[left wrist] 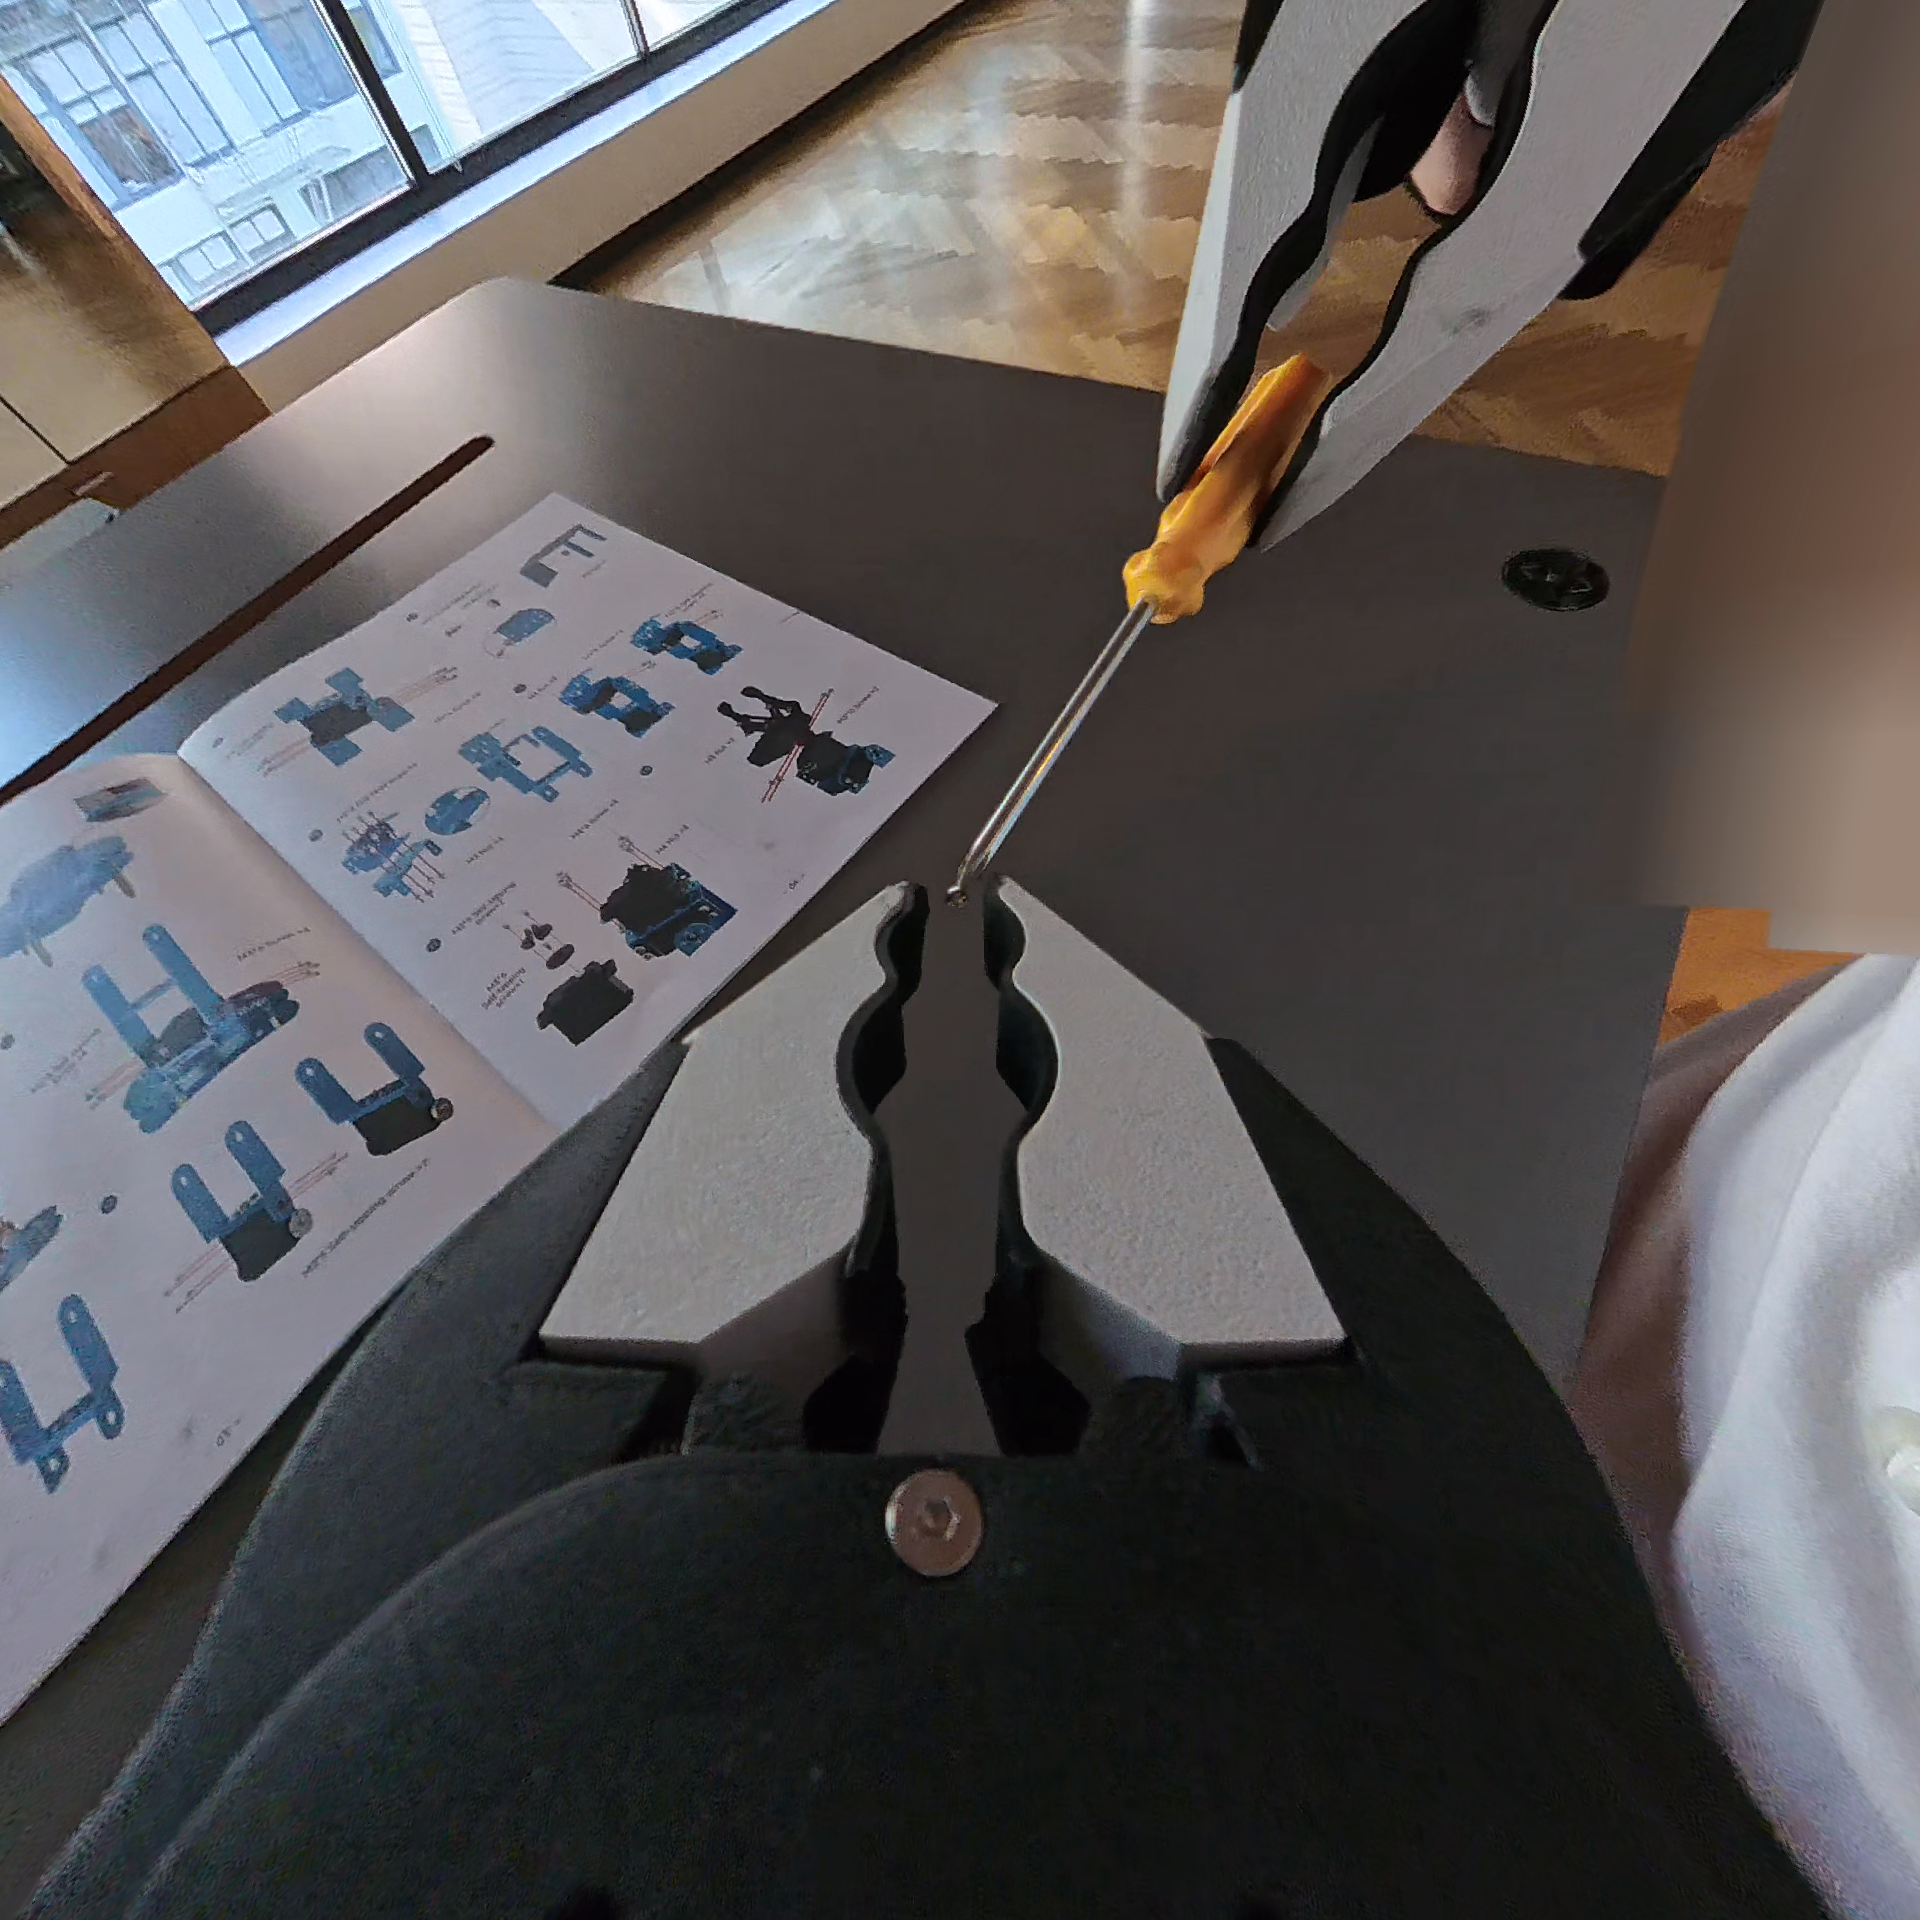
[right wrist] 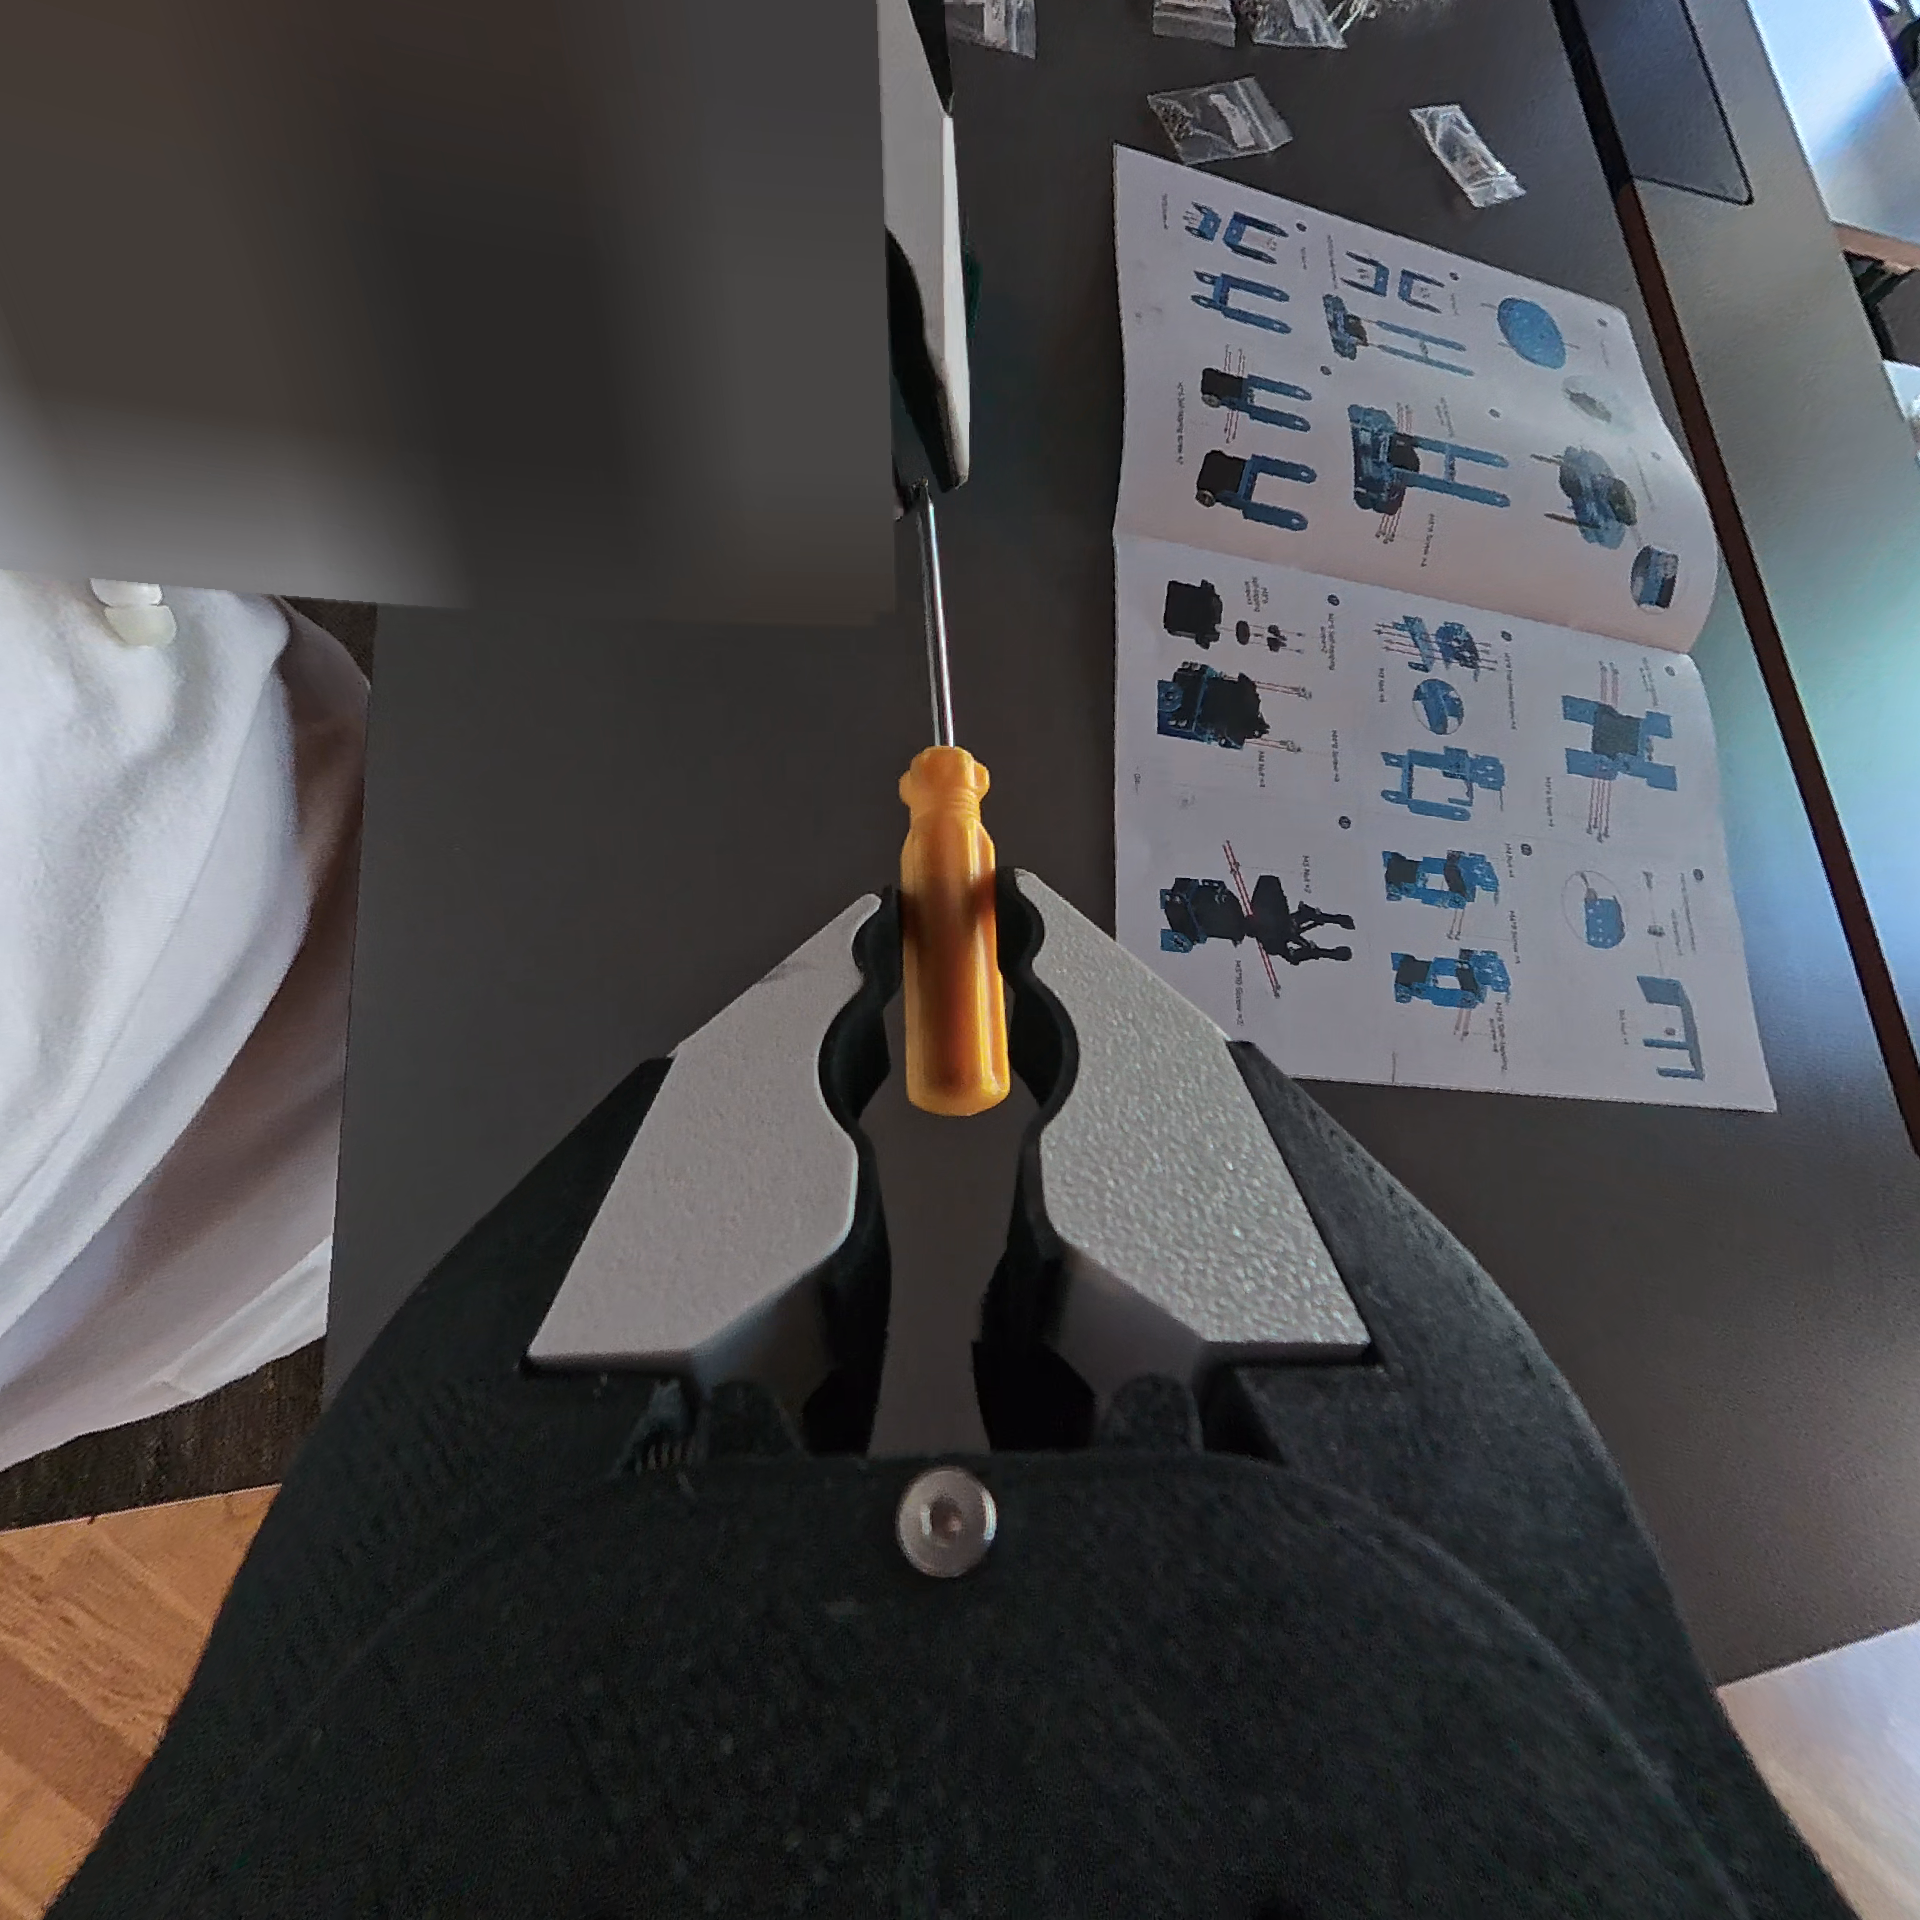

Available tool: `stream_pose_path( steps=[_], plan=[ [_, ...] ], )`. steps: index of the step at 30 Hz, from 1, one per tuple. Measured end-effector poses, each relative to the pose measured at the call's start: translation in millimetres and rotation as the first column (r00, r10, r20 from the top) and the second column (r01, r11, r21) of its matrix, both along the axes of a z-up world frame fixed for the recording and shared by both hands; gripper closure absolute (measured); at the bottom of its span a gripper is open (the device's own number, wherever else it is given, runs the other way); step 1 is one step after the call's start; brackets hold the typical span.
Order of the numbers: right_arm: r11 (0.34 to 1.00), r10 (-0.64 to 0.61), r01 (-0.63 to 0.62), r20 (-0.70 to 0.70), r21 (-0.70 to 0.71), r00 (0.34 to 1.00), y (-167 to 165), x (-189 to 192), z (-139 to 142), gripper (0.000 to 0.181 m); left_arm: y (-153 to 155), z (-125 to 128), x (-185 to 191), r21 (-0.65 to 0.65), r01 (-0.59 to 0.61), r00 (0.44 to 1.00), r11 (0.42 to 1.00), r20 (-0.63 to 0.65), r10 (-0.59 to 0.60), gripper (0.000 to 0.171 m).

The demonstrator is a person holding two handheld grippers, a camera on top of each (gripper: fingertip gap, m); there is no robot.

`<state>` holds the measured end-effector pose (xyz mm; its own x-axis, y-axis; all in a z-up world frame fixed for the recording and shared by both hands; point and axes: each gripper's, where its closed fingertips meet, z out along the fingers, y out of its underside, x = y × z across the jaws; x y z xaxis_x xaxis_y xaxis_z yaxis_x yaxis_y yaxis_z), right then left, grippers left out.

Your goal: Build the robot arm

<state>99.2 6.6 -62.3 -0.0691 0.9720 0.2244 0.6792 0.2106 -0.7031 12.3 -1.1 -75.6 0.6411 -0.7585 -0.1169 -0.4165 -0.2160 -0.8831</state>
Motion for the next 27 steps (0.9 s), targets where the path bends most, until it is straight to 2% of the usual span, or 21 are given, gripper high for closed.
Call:
stream_pose_path(
  steps=[6,11,15,19,24,27],
  plan=[
    [0.999,0.043,-0.043,0.004,0.001,0.999,4.1,12.8,-3.9,0.165,-2.1,-7.8,14.6,0.008,-0.015,0.999,1.000,-0.044,0.016,0.171],
    [0.998,0.066,-0.066,0.002,-0.021,0.998,11.1,21.2,-9.4,0.164,1.3,-17.6,19.0,-0.013,-0.050,0.997,0.999,-0.053,0.050,0.171],
    [0.997,0.057,-0.055,0.034,-0.058,0.998,25.3,24.7,-26.9,0.165,7.0,-31.3,9.4,-0.058,-0.122,0.992,0.991,-0.048,0.119,0.171],
    [0.994,0.048,-0.038,0.099,-0.102,0.994,36.8,10.6,-63.9,0.164,8.8,-42.7,-7.2,-0.204,-0.226,0.970,0.952,0.041,0.239,0.171],
    [0.995,0.078,-0.065,0.181,-0.076,0.980,40.1,-0.6,-95.0,0.164,-0.7,-44.0,-9.0,-0.399,-0.216,0.922,0.891,0.219,0.321,0.171],
    [0.992,0.097,-0.083,0.155,-0.093,0.983,39.3,-6.2,-102.9,0.164,-6.7,-47.5,-9.2,-0.538,-0.176,0.875,0.824,0.298,0.381,0.171]
  ],
)
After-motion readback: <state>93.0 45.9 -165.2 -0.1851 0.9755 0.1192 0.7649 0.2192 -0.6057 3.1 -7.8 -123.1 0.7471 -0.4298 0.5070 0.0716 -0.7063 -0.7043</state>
